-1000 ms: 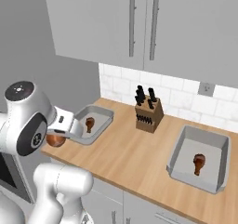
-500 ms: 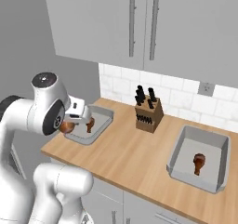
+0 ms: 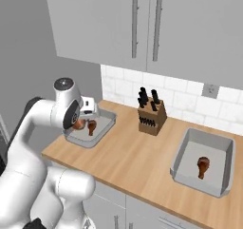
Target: Place one onion and one chicken drumstick in each tupperware on the nearby counter, to pack two identical lunches.
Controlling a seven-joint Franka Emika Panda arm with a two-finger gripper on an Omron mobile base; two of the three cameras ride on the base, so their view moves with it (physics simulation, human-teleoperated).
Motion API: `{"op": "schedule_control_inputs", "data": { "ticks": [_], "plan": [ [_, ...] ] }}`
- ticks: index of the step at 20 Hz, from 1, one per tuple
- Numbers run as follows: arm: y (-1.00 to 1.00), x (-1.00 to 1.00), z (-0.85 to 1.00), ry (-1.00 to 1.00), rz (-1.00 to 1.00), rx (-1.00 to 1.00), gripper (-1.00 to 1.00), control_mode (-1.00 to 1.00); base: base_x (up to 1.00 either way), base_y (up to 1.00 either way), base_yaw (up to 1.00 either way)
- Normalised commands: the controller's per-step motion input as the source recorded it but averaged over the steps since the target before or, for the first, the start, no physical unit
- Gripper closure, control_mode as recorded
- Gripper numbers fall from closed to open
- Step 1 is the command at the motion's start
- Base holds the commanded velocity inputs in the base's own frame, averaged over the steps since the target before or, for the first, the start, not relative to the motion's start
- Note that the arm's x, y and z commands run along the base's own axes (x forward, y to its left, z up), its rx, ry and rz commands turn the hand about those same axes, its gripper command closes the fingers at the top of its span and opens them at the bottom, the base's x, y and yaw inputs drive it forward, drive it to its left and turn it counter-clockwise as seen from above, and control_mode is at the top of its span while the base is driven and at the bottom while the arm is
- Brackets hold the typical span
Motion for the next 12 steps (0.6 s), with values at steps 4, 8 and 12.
{"op": "schedule_control_inputs", "data": {
  "ticks": [4,8,12],
  "plan": [
    [0.06,0.98,-0.30,0.06,0.00,-0.15,1.00,-1.00,0.00,0.00,0.00],
    [0.00,1.00,-0.17,0.10,0.00,-0.04,1.00,-1.00,0.00,0.00,0.00],
    [-0.19,1.00,-0.24,0.01,0.00,0.00,1.00,-1.00,0.00,0.00,0.00]
  ]
}}
